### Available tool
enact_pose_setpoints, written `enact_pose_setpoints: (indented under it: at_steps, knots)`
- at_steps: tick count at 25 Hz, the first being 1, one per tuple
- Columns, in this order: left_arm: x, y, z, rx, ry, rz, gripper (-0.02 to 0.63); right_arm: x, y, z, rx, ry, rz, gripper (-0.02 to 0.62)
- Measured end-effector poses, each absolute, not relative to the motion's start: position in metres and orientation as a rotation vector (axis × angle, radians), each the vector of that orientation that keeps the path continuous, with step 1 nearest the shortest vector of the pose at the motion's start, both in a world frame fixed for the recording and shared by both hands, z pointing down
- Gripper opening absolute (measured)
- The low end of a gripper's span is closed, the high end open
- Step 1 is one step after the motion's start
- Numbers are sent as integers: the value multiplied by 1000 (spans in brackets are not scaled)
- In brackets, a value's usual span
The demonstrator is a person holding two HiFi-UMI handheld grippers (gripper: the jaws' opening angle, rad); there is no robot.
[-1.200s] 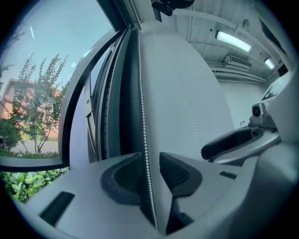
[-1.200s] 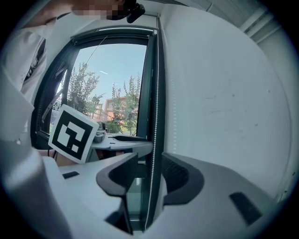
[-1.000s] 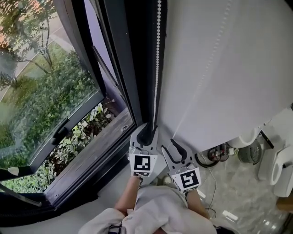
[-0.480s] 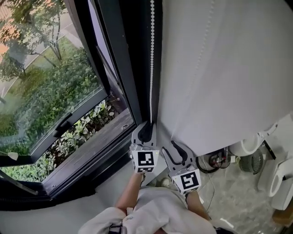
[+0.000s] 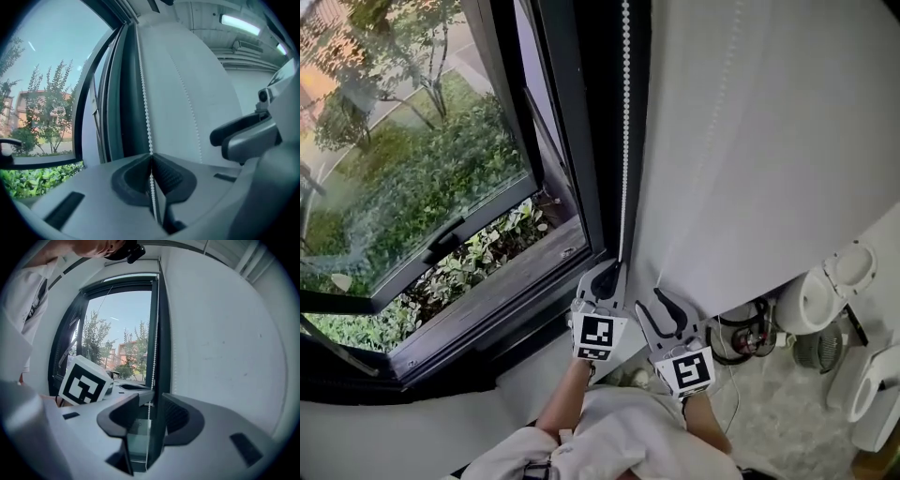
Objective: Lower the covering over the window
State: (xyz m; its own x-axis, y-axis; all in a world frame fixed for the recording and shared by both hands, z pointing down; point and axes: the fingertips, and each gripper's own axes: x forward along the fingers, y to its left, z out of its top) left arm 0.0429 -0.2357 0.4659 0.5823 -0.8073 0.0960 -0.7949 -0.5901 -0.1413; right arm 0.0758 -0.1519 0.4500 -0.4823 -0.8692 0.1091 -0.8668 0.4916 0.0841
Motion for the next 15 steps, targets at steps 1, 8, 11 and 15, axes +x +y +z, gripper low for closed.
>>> enact_pose_setpoints:
  at_steps: [1, 8, 11, 15]
  knots:
    - [42, -231, 467, -2726, 1374, -233, 17, 74, -151, 447, 1512, -2603, -39, 148]
    - [35, -199, 470, -2768, 1312, -211, 17, 59, -148, 431, 1469, -2636, -91, 149]
    - [33, -188, 471, -2786, 1288, -209, 17, 53, -151, 410, 1473, -2685, -143, 148]
    - [30, -177, 472, -2808, 1268, -195, 17, 43, -154, 380, 1470, -2733, -240, 149]
